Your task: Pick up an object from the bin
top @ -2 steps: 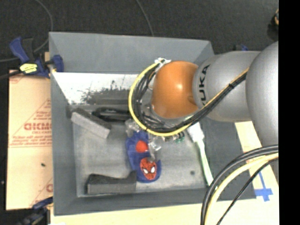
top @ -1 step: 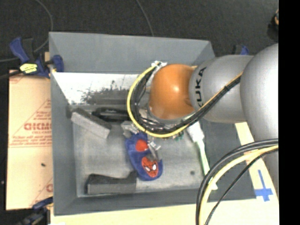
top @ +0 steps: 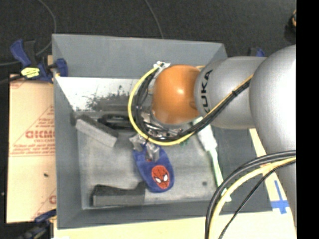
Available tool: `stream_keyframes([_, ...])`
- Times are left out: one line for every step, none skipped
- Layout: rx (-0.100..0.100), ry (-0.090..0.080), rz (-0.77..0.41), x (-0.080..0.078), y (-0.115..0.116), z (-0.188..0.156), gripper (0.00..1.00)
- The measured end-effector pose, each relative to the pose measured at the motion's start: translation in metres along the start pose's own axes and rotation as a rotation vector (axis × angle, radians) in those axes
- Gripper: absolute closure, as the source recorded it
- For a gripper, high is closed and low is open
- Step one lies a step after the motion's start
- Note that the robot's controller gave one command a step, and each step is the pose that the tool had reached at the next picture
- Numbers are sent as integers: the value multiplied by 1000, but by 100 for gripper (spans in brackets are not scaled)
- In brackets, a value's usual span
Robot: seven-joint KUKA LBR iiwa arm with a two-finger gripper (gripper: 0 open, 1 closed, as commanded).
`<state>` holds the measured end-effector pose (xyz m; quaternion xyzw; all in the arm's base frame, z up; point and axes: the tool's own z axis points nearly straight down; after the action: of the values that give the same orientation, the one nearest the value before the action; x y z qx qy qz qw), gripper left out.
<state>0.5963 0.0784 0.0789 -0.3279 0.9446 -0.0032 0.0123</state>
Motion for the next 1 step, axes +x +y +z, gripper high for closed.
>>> stream_keyframes([0,0,0,0,0,0,100])
